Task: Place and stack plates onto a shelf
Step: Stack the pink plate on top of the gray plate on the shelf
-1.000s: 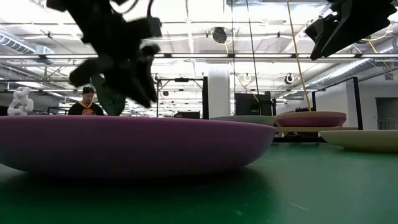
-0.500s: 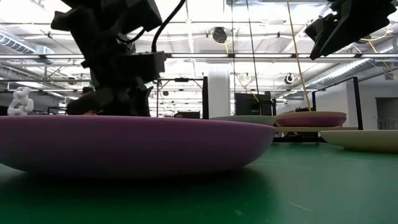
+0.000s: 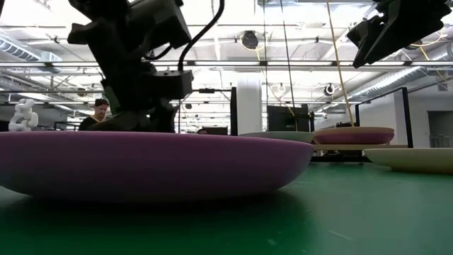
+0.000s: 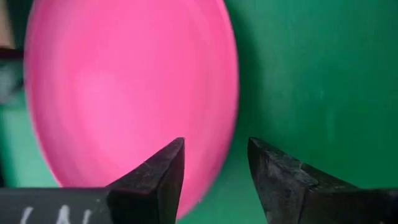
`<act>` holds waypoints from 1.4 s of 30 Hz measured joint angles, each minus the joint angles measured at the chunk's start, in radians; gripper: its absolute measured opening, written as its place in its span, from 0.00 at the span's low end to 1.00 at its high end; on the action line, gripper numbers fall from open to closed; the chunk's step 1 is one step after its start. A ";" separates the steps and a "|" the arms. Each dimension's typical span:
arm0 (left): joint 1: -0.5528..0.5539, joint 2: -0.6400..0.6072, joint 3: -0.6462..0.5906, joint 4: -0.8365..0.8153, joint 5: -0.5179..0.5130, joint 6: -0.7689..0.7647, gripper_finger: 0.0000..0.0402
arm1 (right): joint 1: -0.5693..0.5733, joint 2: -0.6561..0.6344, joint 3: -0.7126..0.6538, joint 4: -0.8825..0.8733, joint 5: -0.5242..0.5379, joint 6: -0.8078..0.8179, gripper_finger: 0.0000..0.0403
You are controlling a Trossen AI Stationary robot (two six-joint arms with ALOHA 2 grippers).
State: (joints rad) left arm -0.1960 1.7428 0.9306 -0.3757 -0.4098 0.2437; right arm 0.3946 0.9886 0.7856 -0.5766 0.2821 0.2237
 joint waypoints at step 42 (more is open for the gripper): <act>-0.059 0.040 0.609 -0.196 -0.094 0.154 0.03 | 0.001 -0.019 0.000 -0.005 -0.077 0.064 0.35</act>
State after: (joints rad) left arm -0.2546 1.7828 1.5392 -0.5719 -0.5042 0.3976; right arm 0.3954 0.9695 0.7856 -0.5812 0.2046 0.2878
